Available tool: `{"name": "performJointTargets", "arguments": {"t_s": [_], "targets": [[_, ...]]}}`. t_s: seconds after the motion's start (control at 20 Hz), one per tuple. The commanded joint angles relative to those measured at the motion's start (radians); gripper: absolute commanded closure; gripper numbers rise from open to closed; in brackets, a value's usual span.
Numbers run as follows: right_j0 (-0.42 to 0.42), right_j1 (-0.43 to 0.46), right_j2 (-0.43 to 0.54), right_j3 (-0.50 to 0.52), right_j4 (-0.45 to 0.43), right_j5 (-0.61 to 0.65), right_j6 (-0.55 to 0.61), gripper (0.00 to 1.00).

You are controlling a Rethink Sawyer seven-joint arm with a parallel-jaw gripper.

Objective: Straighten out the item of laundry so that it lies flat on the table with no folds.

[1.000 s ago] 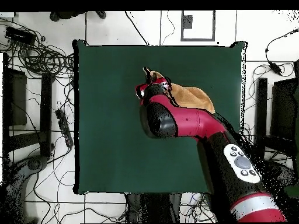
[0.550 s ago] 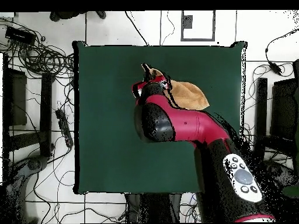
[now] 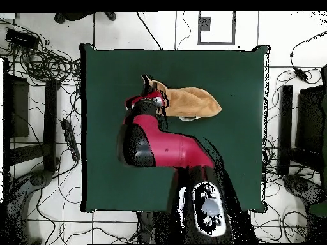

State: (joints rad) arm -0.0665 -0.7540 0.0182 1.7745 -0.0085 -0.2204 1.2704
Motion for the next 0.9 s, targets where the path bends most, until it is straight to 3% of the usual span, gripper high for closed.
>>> {"name": "performJointTargets", "arguments": {"t_s": [0.05, 0.4, 0.5, 0.65, 0.9], "targets": [[0.098, 0.024, -0.153, 0.083, 0.090, -0.219, 0.258, 1.00], [0.165, 0.009, -0.256, 0.127, 0.061, -0.451, 0.177, 1.00], [0.230, 0.048, -0.332, 0.143, 0.130, -0.595, 0.114, 1.00], [0.259, 0.114, -0.354, 0.165, 0.148, -0.702, 0.115, 1.00], [0.279, 0.224, -0.355, 0.153, 0.157, -0.766, 0.117, 1.00]]}}
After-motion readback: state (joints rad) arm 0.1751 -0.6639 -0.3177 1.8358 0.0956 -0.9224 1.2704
